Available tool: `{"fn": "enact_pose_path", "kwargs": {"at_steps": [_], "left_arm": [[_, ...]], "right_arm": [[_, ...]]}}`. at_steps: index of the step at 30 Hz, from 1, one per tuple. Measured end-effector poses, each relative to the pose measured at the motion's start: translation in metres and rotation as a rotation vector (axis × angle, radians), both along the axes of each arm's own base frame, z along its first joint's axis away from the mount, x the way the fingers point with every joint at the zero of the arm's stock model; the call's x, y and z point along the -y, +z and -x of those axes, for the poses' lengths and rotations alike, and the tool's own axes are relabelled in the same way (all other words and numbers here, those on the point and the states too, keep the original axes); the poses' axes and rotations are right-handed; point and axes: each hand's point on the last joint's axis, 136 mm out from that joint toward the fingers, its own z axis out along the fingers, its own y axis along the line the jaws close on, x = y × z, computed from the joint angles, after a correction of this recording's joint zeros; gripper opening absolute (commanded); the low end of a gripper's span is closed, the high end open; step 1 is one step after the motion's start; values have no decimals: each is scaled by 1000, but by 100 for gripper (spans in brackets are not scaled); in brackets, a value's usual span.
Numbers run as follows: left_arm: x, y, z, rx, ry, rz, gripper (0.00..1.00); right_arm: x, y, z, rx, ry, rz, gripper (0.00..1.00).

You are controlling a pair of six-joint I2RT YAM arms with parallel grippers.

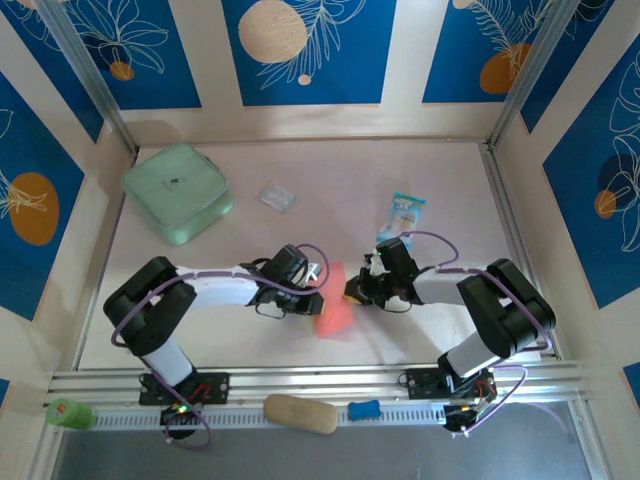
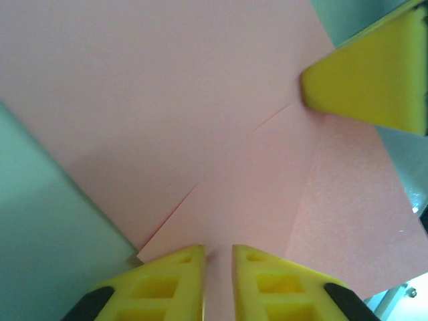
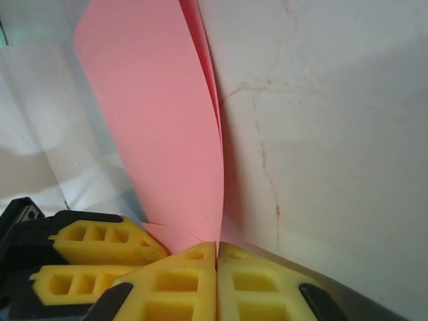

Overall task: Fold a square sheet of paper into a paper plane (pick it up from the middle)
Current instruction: Turn over the paper at the bottom-center of the table.

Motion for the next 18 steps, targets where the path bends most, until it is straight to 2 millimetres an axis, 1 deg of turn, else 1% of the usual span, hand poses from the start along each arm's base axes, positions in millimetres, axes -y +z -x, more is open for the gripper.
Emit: {"fn": "enact_pose_path", "kwargs": {"at_steps": [4, 10, 13, 16, 18], "left_arm": [[-1, 14, -1, 30, 8, 22, 25], [-8, 52, -8, 144, 40, 73, 27], [-17, 74, -11, 223, 75, 94, 27], [-29, 91, -14, 296, 110, 106, 27], [-37, 102, -15, 351, 131, 114, 29]], "right_arm": [[0, 5, 1, 12, 1, -6, 5], [2, 27, 0, 79, 0, -12, 5], [5, 33, 4, 94, 4, 8, 5], [7, 37, 9, 103, 9, 38, 5], [7, 41, 11, 112, 12, 56, 5]]}}
